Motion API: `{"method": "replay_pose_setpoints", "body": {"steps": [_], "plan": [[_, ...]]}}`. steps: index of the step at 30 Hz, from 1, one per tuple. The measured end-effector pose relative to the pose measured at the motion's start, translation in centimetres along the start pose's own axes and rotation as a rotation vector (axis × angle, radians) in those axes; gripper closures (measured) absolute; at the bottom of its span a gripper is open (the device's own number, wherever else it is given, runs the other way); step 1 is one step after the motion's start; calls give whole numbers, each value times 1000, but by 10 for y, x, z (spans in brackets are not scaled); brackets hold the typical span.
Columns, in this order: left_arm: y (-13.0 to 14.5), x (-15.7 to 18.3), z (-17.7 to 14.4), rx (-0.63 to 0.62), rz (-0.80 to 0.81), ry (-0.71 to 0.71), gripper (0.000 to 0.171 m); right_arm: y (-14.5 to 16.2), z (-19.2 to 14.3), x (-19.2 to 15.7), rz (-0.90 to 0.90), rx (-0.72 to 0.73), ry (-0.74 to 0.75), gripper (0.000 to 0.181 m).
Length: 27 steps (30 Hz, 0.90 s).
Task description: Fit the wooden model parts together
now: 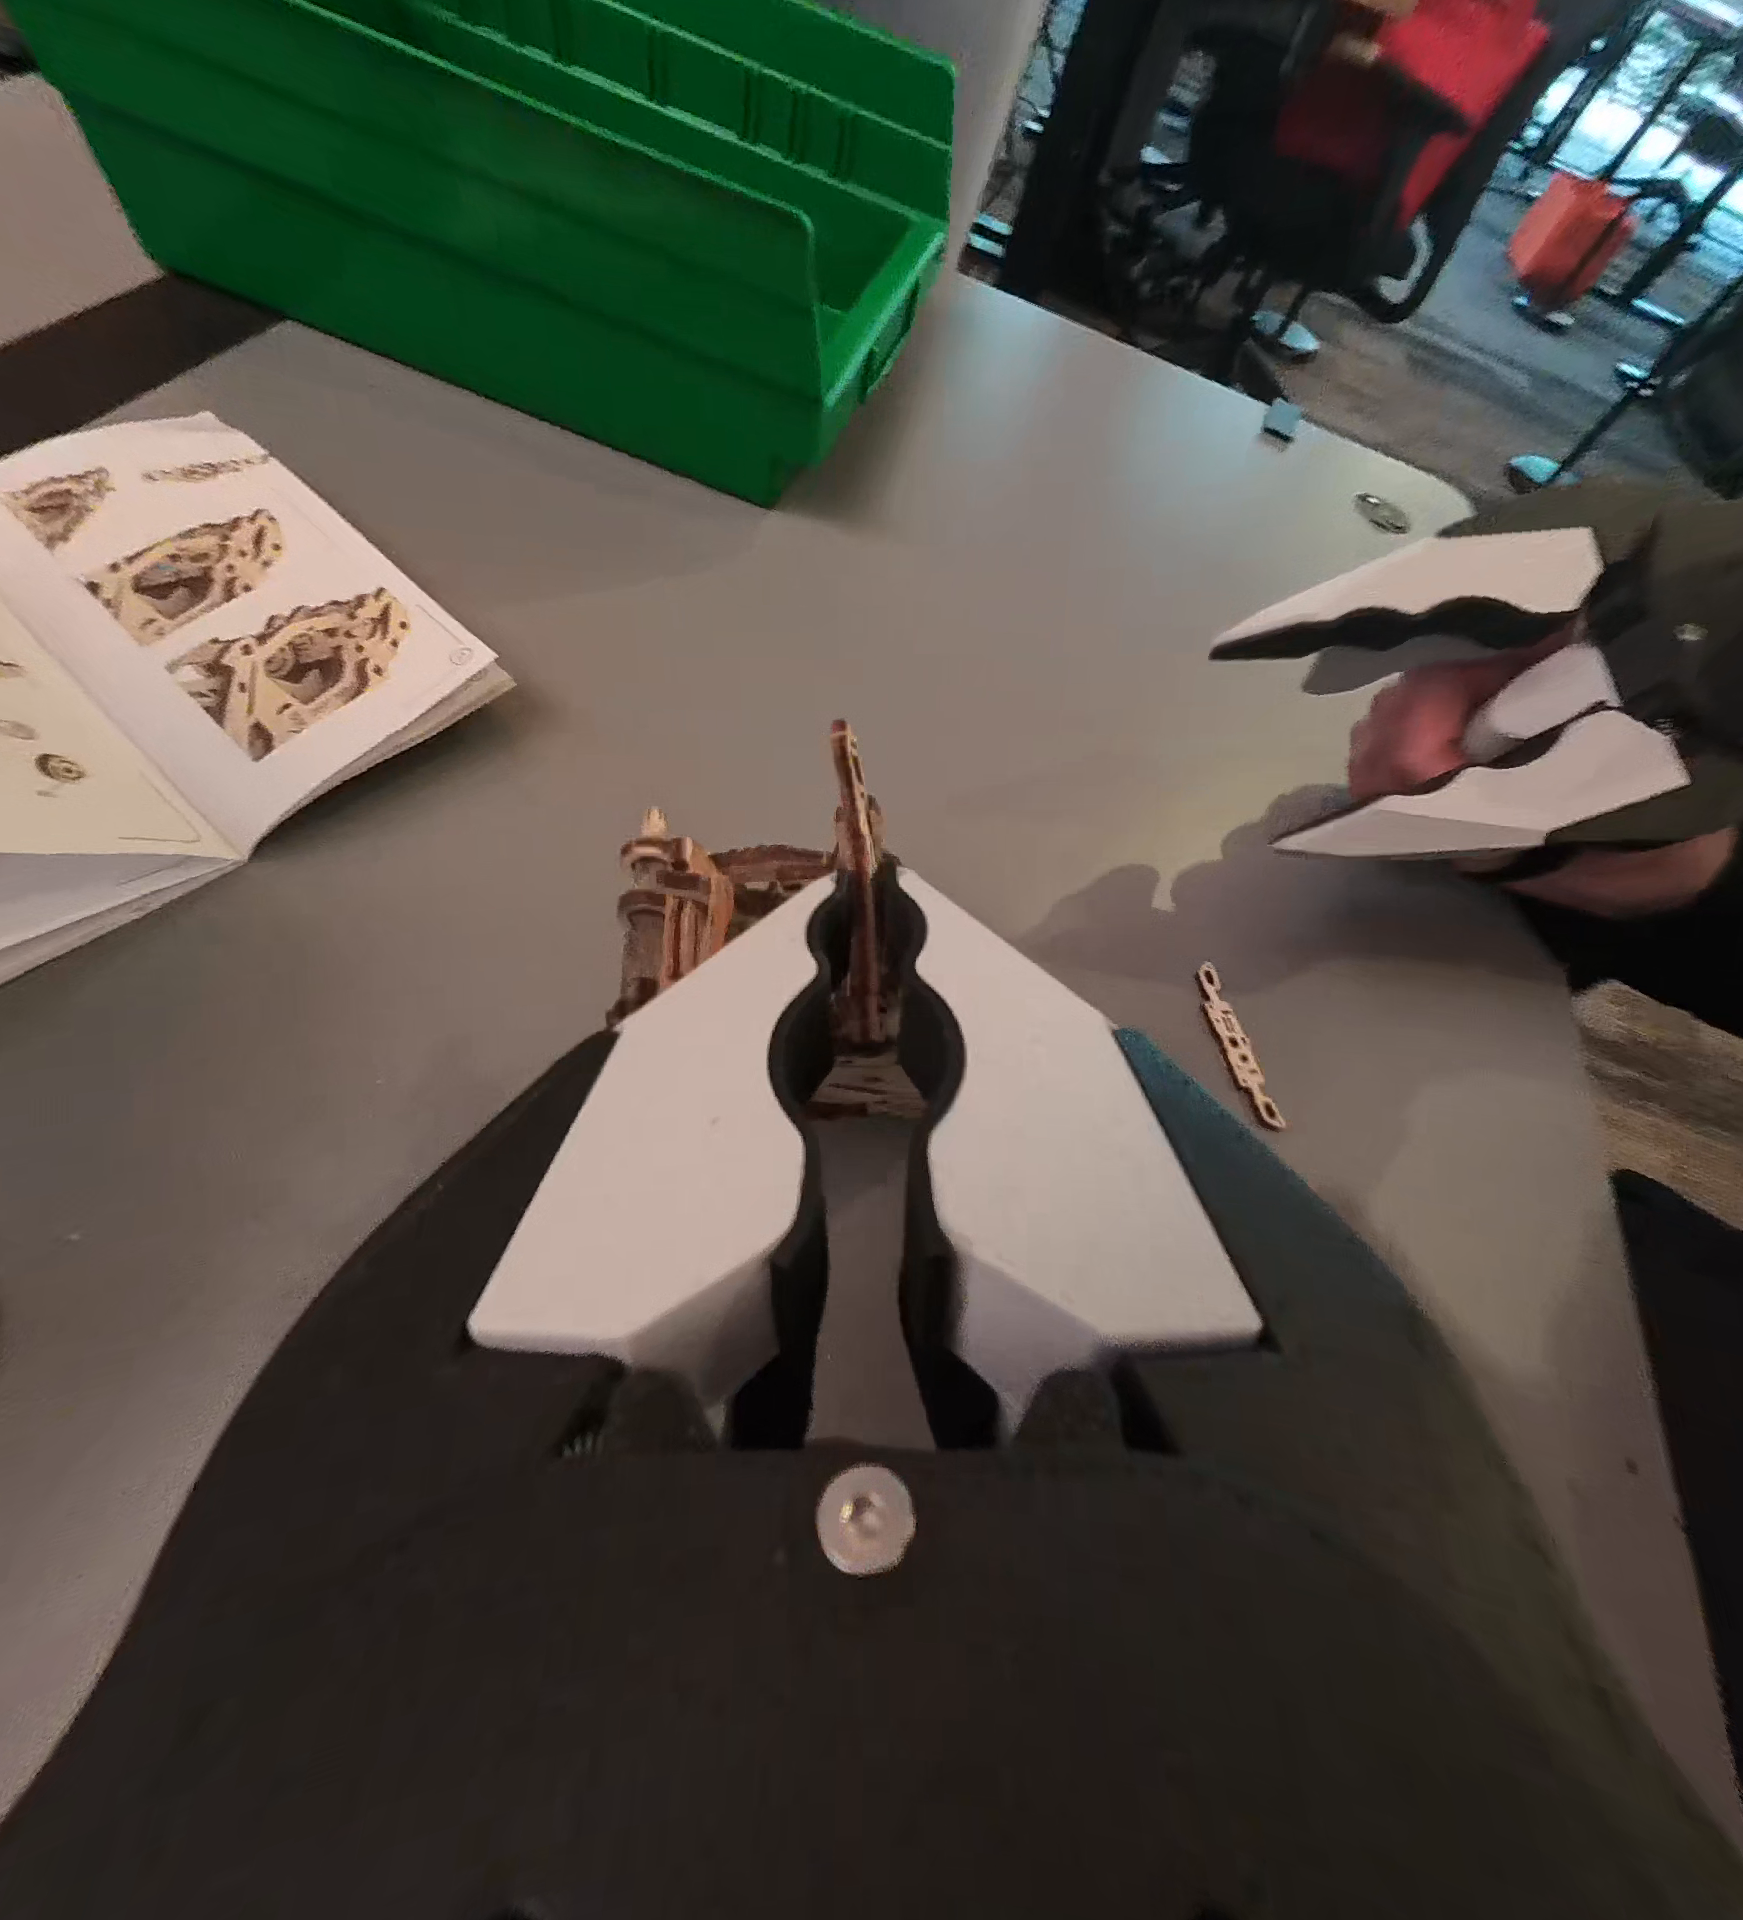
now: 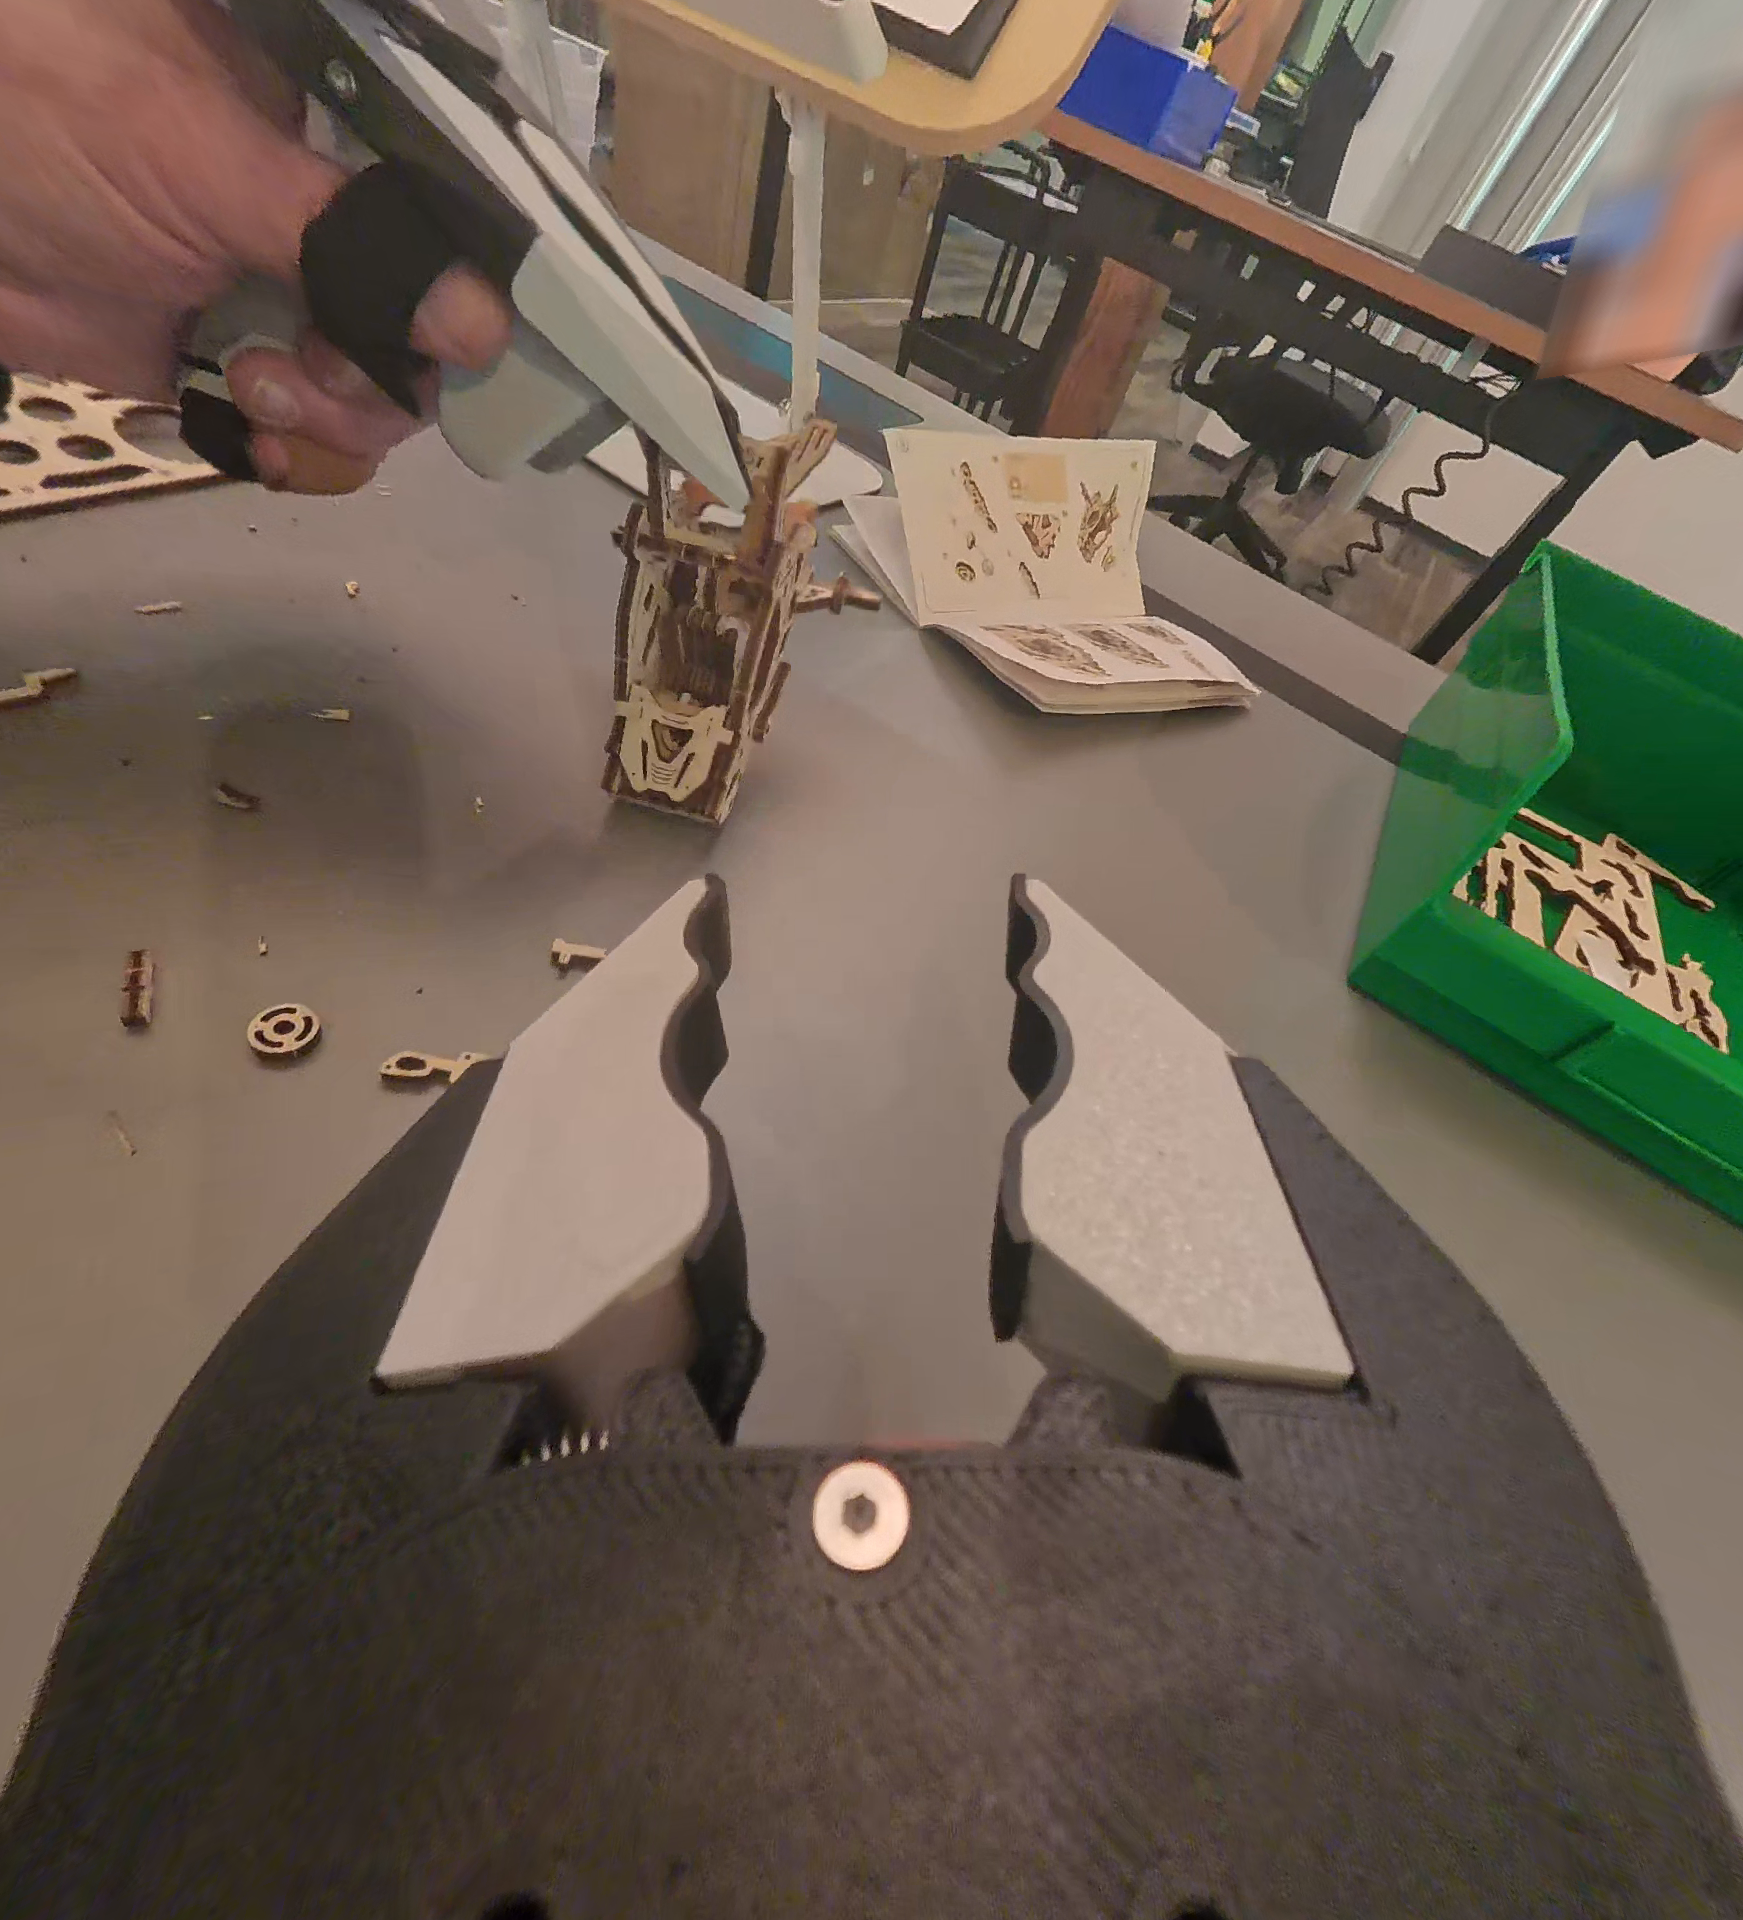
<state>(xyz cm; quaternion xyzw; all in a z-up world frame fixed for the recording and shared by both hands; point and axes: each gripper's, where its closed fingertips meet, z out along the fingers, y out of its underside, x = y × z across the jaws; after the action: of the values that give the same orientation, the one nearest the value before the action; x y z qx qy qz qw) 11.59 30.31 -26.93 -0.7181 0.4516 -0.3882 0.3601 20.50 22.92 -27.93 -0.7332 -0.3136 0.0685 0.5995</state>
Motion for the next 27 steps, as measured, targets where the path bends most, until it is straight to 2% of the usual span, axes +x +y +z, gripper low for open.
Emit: {"method": "replay_pose_setpoints", "body": {"steps": [10,15,18,20,27], "plan": [[10,-5,-11,-200,-72,261,171,2,2,-1,21,-4,-20,130],[14,-8,-2,-300,-108,342,170,4,3,-2,22,-15,-31,130],[24,-11,6,-376,-91,343,158,4,3,-3,22,-13,-35,131],[32,-19,10,-414,-41,286,153,3,3,-3,23,-11,-35,131],[26,-24,-6,-333,41,131,130,2,2,-2,28,3,-35,133]]}}
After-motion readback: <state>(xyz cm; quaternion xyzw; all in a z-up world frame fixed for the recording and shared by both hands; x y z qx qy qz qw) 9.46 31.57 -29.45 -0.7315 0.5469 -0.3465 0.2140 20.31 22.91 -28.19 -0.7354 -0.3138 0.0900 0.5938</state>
